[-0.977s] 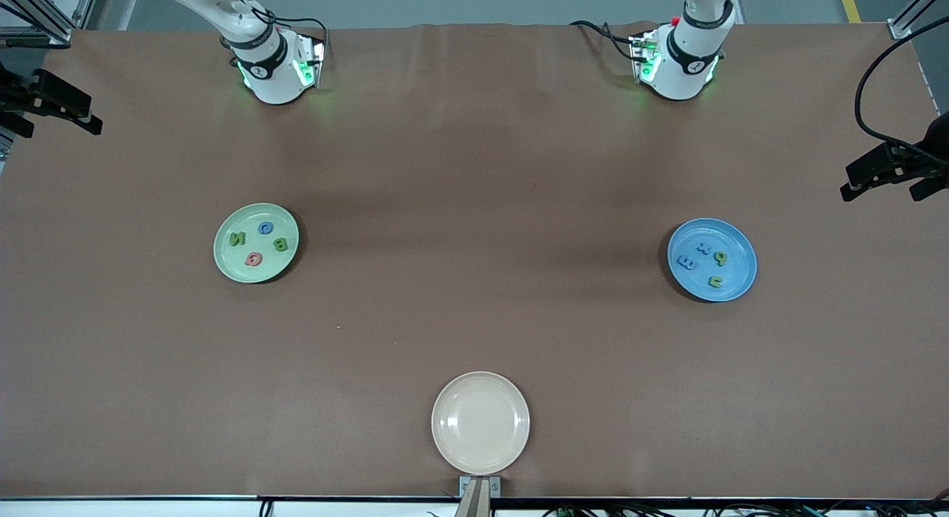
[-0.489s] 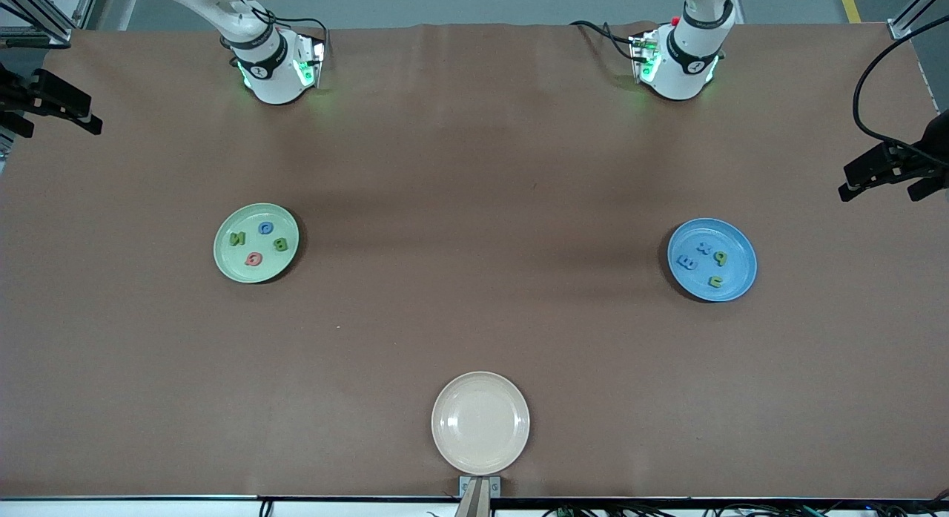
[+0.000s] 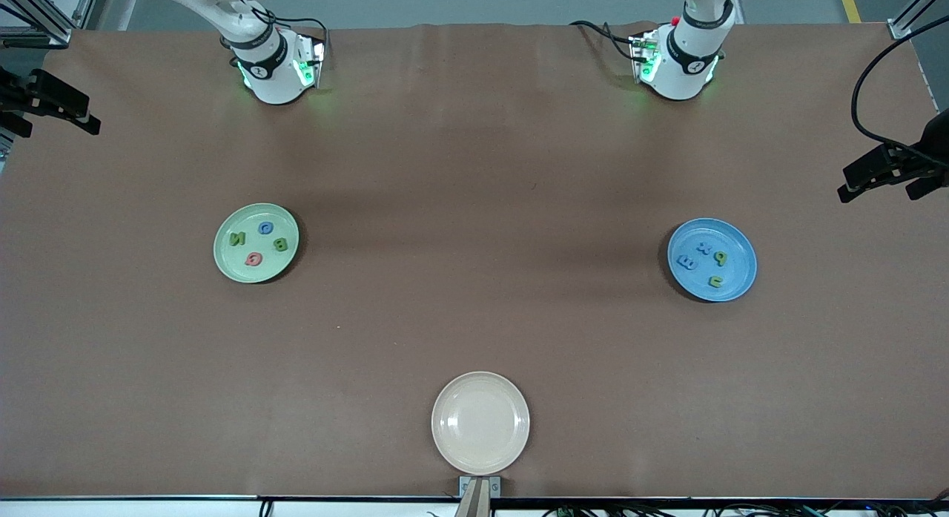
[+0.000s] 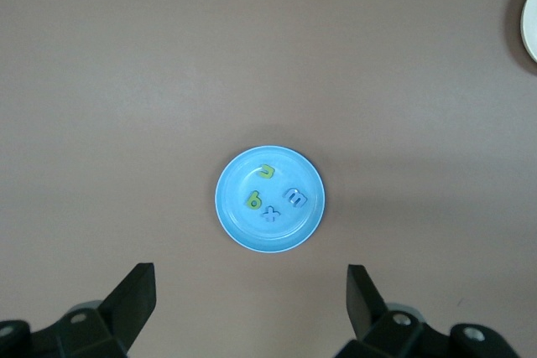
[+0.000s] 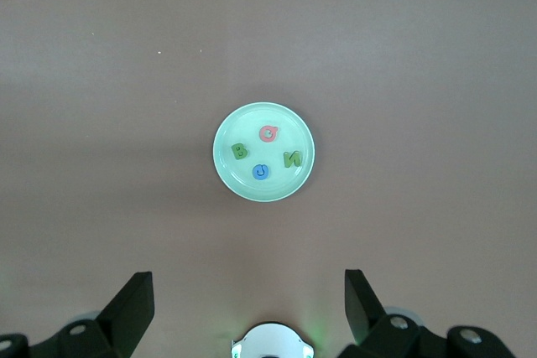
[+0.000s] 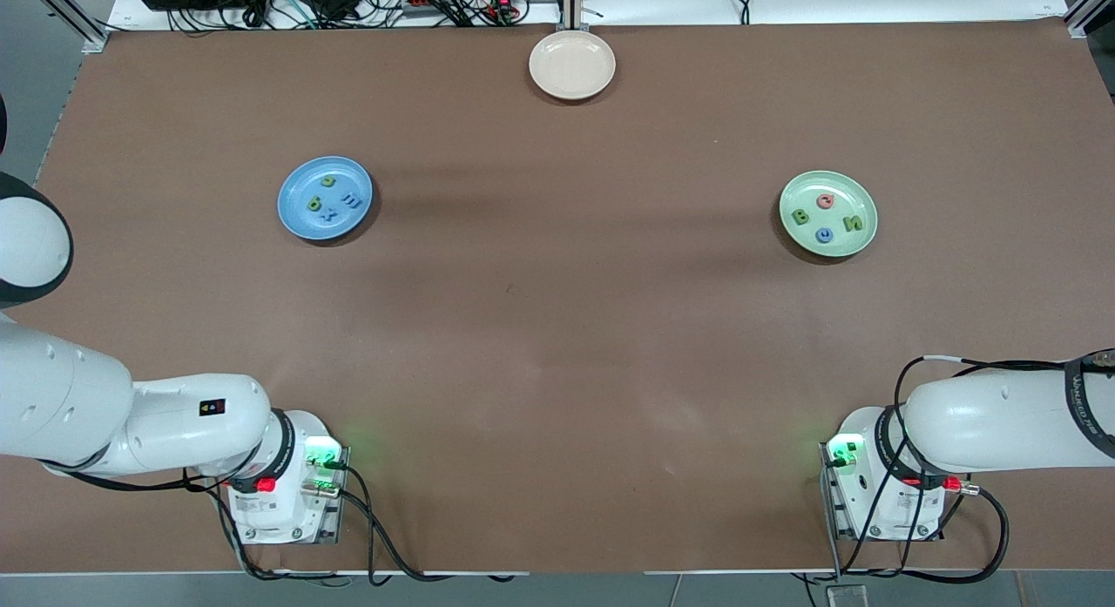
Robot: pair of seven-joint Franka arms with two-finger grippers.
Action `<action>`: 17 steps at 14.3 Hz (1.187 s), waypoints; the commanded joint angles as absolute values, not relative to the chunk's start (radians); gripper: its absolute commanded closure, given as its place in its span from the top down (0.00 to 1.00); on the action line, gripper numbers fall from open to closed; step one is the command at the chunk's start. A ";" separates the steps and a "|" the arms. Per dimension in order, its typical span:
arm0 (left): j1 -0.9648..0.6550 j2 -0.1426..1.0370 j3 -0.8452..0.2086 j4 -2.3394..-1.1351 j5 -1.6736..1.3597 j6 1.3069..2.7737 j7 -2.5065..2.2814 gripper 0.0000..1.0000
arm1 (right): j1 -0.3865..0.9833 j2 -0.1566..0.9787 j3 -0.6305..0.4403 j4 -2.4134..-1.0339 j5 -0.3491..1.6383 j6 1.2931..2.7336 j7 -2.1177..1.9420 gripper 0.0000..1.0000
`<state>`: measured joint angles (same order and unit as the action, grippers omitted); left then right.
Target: Sort upper and lower case letters into plates
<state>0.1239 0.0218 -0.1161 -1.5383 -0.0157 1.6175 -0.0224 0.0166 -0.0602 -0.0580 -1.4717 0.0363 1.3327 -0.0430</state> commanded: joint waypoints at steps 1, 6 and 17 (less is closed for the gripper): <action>0.124 0.017 -0.124 -1.525 -0.021 1.597 -0.034 1.00 | 0.017 -0.074 -0.060 -1.477 0.029 1.325 -0.037 1.00; 0.124 0.017 -0.124 -1.525 -0.023 1.597 -0.035 1.00 | 0.017 -0.074 -0.058 -1.477 0.029 1.322 -0.035 1.00; 0.124 0.015 -0.143 -1.529 -0.026 1.592 -0.067 1.00 | 0.017 -0.071 -0.058 -1.439 0.032 1.312 -0.031 1.00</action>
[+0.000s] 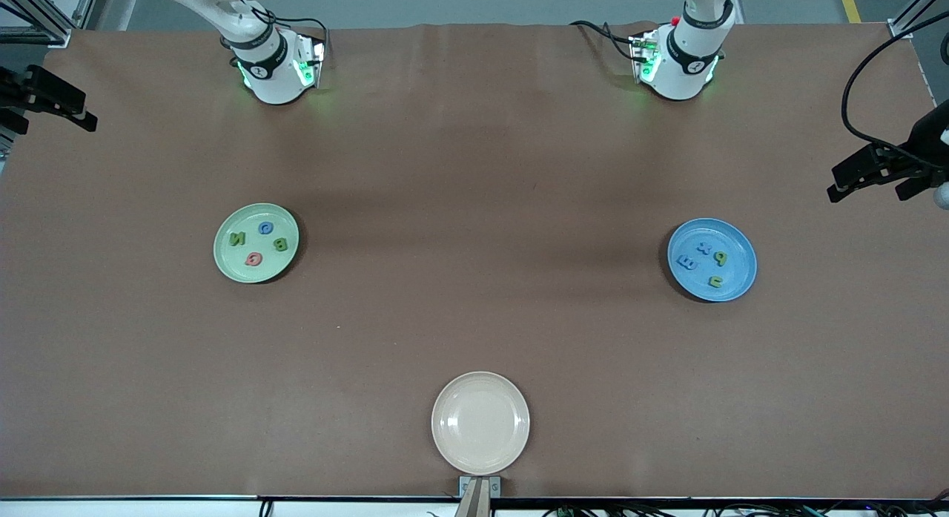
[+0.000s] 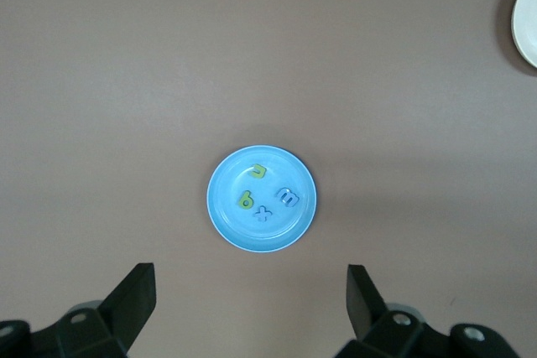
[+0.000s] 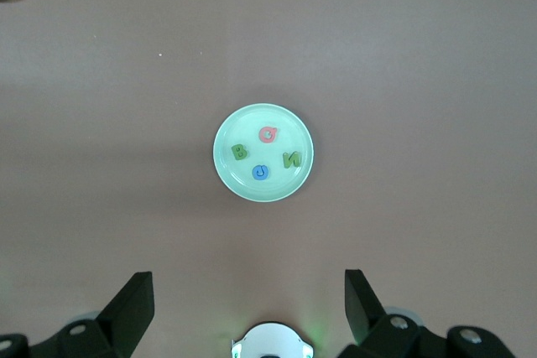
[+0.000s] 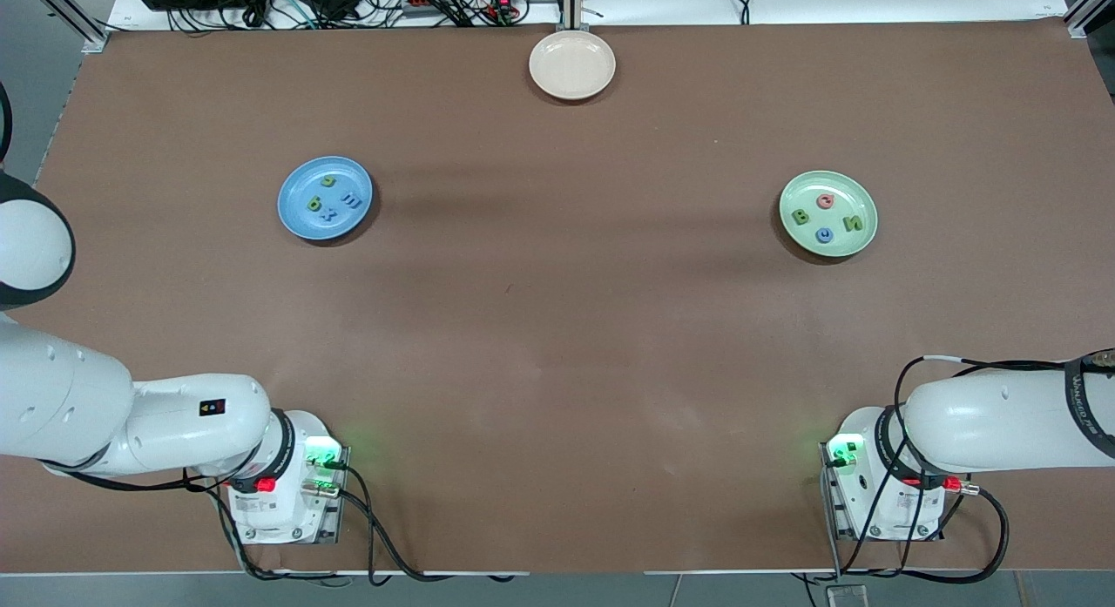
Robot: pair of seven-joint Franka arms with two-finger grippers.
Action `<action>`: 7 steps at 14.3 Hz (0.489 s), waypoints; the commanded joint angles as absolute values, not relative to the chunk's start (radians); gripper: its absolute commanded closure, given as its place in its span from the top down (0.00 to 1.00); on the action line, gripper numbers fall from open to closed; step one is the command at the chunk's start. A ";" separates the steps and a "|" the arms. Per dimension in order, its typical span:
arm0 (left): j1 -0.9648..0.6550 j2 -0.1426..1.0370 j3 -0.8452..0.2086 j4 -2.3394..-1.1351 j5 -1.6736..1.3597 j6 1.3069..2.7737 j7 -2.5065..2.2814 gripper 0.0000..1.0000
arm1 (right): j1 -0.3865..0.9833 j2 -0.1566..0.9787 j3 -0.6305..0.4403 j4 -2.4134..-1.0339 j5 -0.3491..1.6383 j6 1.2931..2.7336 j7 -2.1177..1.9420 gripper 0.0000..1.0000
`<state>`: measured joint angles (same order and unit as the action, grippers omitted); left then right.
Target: Sort upper and lower case letters into plates
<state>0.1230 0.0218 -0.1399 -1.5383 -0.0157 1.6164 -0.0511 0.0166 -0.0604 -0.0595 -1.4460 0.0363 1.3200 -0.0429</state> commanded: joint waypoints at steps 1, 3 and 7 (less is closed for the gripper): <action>0.124 0.015 -0.143 -1.529 -0.025 1.569 -0.067 1.00 | 0.017 -0.072 -0.058 -1.439 0.034 1.310 -0.032 1.00; 0.124 0.015 -0.143 -1.529 -0.025 1.554 -0.067 1.00 | 0.017 -0.074 -0.058 -1.443 0.034 1.312 -0.037 1.00; 0.124 0.015 -0.144 -1.528 -0.025 1.554 -0.066 1.00 | 0.017 -0.075 -0.058 -1.448 0.035 1.312 -0.037 1.00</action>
